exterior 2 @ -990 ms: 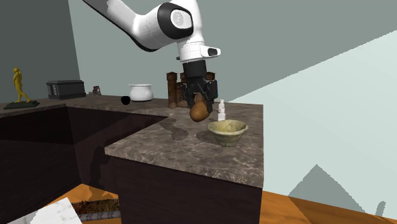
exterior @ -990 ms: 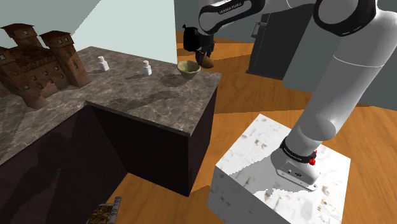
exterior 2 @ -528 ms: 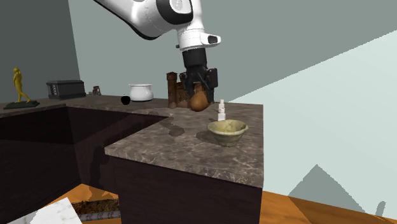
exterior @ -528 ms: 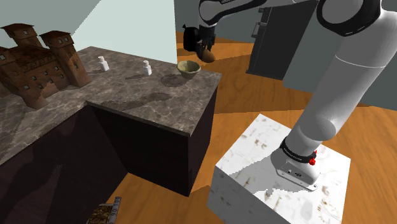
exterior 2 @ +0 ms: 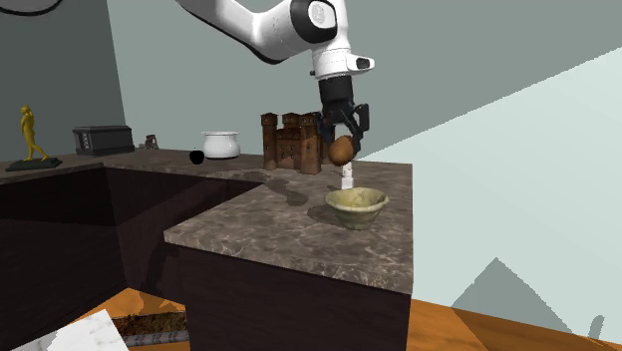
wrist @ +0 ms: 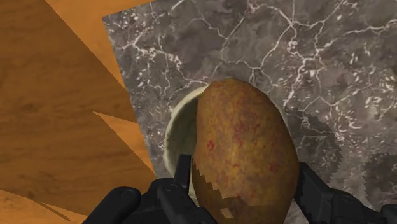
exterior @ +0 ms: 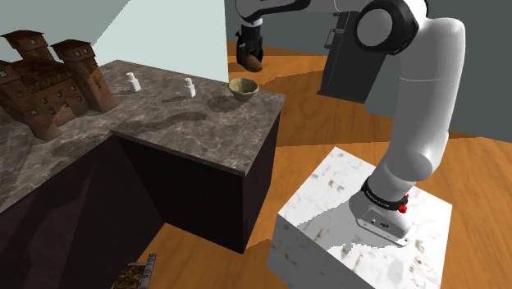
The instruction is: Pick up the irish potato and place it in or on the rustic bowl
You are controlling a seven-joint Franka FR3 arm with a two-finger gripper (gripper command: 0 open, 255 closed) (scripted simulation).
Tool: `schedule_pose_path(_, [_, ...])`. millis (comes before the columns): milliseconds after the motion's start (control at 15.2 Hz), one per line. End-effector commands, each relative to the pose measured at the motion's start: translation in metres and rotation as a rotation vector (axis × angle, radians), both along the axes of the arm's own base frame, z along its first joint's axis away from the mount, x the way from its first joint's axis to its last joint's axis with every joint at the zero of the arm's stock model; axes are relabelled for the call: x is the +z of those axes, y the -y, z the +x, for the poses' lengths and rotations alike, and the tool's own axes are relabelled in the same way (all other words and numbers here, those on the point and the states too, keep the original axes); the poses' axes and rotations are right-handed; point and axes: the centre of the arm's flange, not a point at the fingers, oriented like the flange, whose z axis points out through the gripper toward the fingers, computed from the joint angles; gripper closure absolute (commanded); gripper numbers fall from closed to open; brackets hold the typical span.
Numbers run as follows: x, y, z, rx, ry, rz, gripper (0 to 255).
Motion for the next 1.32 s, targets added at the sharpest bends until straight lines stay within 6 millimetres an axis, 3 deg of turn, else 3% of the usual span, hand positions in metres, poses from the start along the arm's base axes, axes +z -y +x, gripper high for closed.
schedule_pose_path(0, [0.001,0.003,0.025,0.0,0.0,0.0,255])
schedule_pose_path(264, [0.003,0.009,0.073,0.0,0.0,0.0,255])
schedule_pose_path(1254, [-0.074,0.009,0.073,0.0,0.0,0.0,255])
